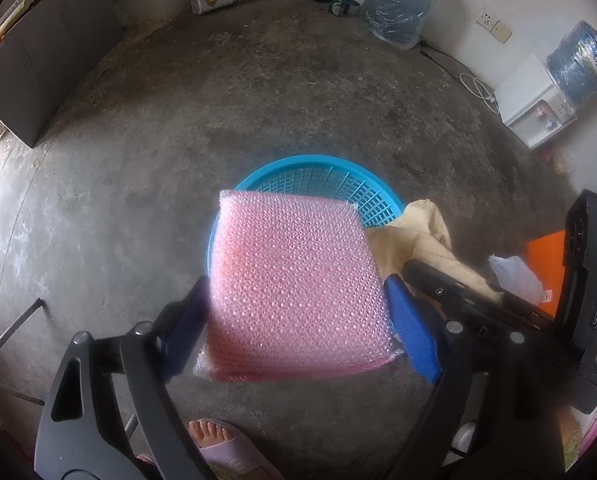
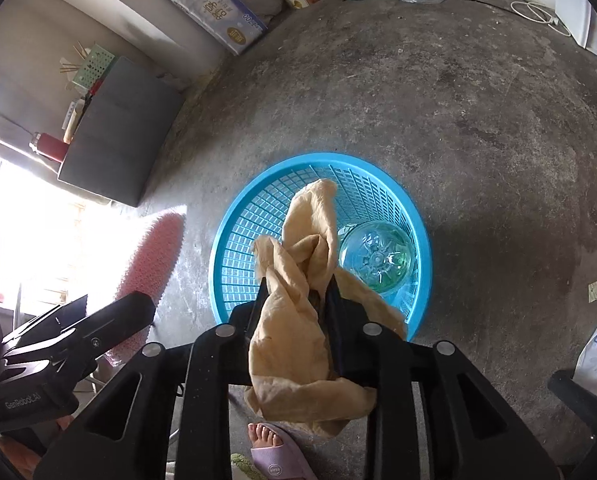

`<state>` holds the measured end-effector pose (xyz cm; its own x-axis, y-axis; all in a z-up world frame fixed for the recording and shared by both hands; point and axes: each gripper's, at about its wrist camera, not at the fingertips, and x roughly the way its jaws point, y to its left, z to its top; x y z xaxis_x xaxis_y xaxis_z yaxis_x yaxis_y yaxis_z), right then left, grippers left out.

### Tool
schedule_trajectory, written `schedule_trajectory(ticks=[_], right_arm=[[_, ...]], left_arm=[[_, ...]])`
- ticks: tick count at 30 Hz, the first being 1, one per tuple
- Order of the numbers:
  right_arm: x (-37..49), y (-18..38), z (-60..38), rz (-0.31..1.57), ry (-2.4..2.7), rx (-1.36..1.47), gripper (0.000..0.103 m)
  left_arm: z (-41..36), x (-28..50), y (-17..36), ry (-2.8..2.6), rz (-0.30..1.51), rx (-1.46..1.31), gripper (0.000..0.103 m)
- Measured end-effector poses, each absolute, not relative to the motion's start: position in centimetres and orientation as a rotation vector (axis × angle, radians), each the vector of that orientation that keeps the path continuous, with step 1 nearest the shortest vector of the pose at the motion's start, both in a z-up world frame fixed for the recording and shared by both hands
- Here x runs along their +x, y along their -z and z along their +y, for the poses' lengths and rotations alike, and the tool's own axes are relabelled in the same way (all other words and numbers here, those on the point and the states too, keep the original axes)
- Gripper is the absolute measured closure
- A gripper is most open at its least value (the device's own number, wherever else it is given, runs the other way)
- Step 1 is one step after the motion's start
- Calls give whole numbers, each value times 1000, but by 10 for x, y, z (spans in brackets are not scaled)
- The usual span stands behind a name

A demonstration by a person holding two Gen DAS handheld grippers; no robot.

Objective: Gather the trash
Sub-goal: 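Open both tools over the blue basket to drop the sponge and paper, then move both tools back over the table toward the can and box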

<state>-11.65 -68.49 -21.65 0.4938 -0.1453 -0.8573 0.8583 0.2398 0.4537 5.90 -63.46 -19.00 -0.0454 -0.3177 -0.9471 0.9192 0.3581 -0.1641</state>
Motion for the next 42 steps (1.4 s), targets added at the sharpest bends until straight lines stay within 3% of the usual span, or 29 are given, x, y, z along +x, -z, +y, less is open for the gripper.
schedule_trajectory(ticks=[11, 22, 31, 42], right_arm=[[-109, 227, -694, 748, 811, 1113, 48], [-132, 194, -675, 675, 842, 1069, 47], [-157, 138, -612, 626, 829, 987, 47], [-151, 74, -518, 680, 772, 826, 28]], left_arm=[[-634, 72, 182, 1120, 1223, 586, 20], [-604, 73, 104, 1165, 1123, 474, 20], [-525, 63, 23, 1245, 1007, 348, 20], [-368, 58, -27, 1134, 895, 275, 16]])
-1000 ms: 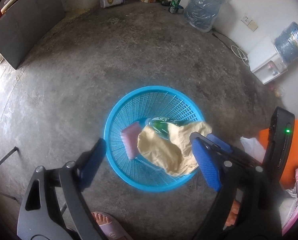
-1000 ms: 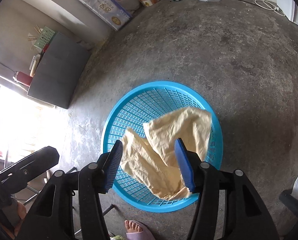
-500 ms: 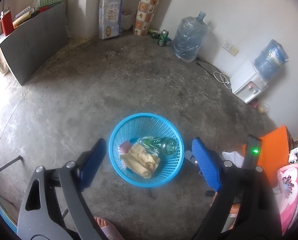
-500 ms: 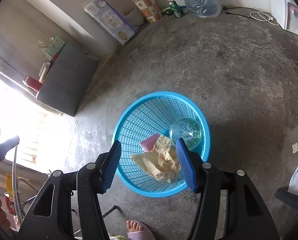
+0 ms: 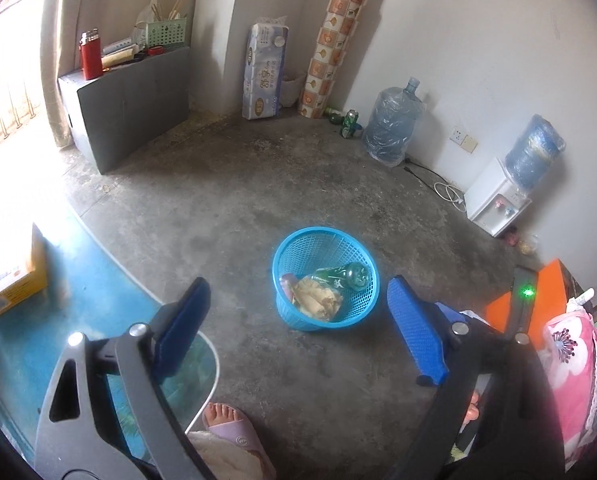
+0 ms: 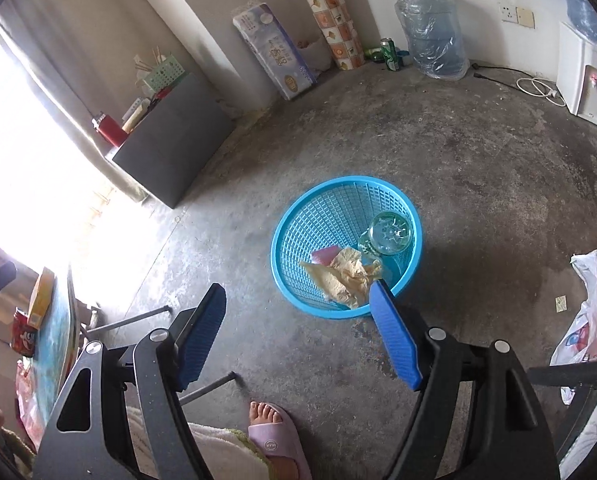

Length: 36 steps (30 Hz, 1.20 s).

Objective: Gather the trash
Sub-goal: 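Move both tools back over the table toward the can and box, then close the right tool on the white-and-yellow Calcitriol box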

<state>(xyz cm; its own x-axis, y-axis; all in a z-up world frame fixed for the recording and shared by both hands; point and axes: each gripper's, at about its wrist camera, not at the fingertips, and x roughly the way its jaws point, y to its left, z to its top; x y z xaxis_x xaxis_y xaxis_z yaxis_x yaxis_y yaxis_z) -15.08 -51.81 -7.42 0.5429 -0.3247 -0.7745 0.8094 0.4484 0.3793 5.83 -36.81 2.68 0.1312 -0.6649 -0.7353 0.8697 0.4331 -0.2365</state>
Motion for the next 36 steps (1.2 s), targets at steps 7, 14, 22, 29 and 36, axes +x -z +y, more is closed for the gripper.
schedule_trajectory(ticks=[7, 14, 22, 29, 36], right_arm=[[-104, 24, -466, 776, 735, 602, 12], [-36, -33, -395, 788, 627, 254, 7], [48, -80, -327, 771, 406, 42, 7], [125, -100, -288, 776, 169, -110, 7], [206, -81, -260, 847, -112, -365, 7]], left_arm=[[-255, 71, -44, 1008, 839, 195, 13], [-145, 84, -40, 819, 803, 93, 12], [-55, 96, -23, 656, 786, -14, 12], [-25, 104, -14, 622, 750, -62, 12], [-13, 115, -11, 642, 751, -52, 12]])
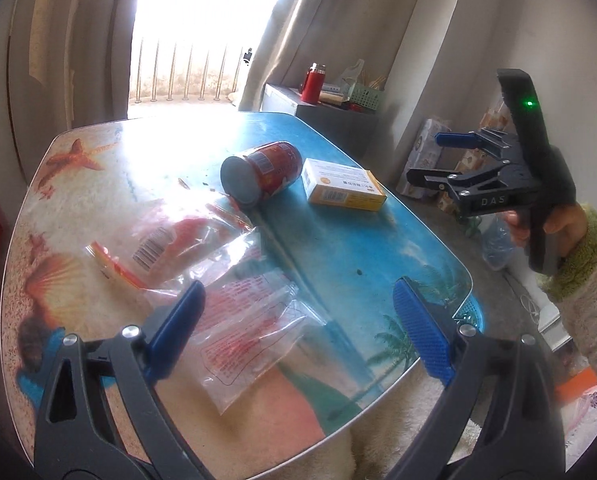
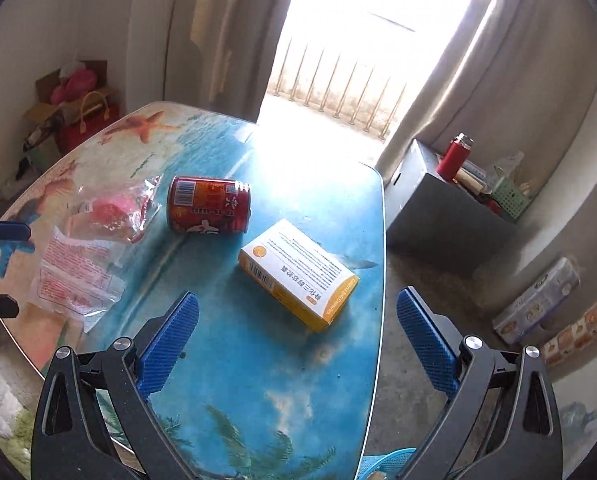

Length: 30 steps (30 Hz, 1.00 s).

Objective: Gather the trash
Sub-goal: 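Close the right tool on the white-and-yellow Calcitriol box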

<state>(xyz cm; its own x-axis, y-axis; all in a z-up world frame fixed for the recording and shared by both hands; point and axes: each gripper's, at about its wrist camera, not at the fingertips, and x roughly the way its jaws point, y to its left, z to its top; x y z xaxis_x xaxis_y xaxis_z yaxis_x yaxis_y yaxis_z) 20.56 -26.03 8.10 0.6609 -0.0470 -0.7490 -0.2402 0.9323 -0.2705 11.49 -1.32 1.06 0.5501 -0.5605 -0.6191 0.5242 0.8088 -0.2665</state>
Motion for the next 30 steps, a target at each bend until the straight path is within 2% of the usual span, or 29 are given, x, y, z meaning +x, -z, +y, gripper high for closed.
schedule_trajectory(ticks=[6, 14, 18, 23, 30], right_arm=[[276, -55, -276, 1011, -264, -280, 7], [347, -12, -337, 1146, -257, 164, 7], [344, 12, -360, 1204, -225, 303, 7], [315, 14, -357, 1220, -272, 317, 7], [285, -2, -334, 1191, -225, 156, 7]], left_arm=[[-3, 125, -10, 624, 759, -72, 12], [13, 143, -5, 578, 784, -120, 12], [17, 147, -3, 571, 798, -123, 12], [17, 151, 0, 588, 804, -120, 12], [16, 159, 5, 607, 827, -143, 12]])
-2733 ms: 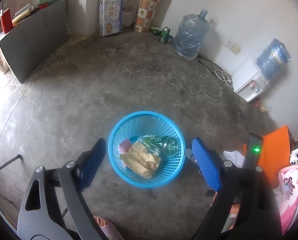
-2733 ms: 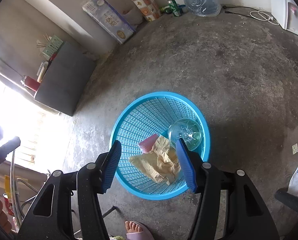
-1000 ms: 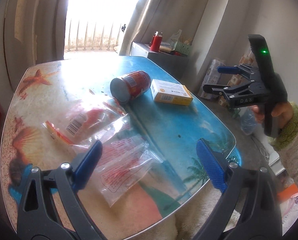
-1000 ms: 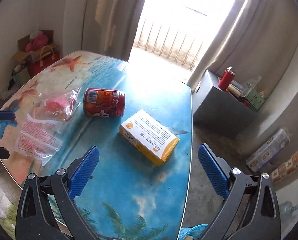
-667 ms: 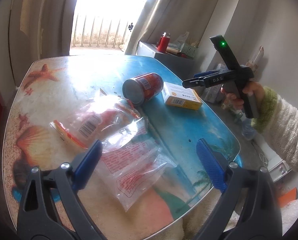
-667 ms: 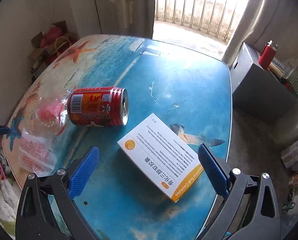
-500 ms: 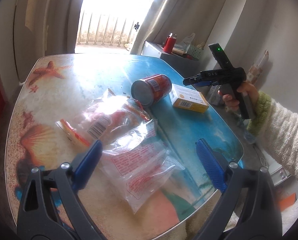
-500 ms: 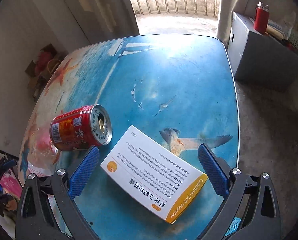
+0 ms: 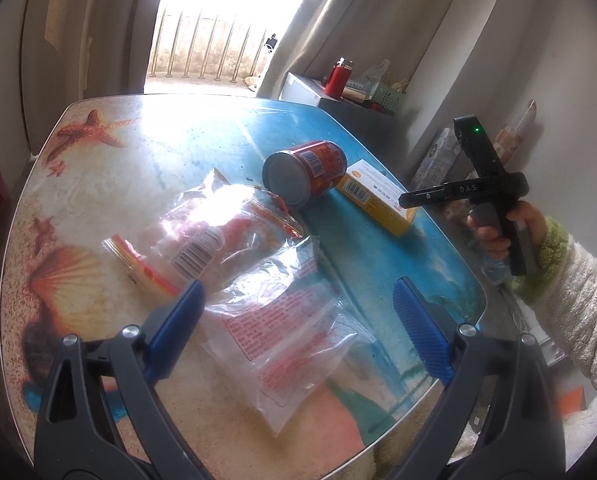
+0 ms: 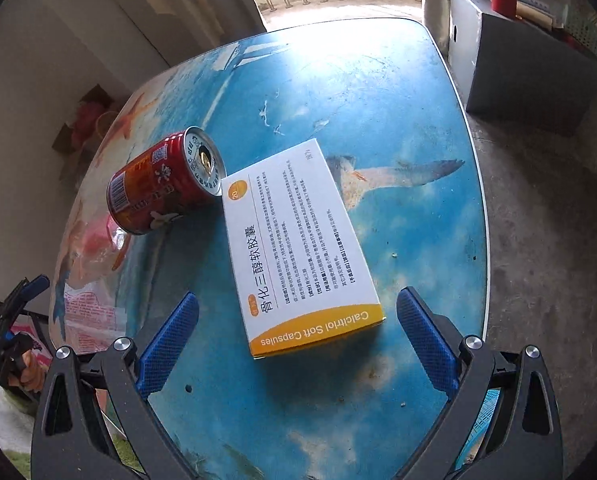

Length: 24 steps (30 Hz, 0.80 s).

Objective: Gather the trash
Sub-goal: 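Close the right tool on the white-and-yellow Calcitriol box, then grasp the red drink can with the left tool while the right tool holds the box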

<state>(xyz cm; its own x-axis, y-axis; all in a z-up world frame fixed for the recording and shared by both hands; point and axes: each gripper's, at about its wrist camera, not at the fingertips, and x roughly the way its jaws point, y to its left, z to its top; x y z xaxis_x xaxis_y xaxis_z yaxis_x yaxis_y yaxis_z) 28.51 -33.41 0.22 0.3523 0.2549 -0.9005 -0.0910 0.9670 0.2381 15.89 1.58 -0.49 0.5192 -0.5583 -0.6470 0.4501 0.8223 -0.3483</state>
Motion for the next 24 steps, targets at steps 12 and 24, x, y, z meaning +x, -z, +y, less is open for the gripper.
schedule_trajectory(ticks=[12, 24], right_arm=[[313, 7, -309, 1203, -156, 25, 8], [265, 2, -312, 1190, -24, 125, 33]], left_arm=[[23, 158, -7, 557, 817, -110, 12], [12, 169, -22, 574, 795, -50, 12]])
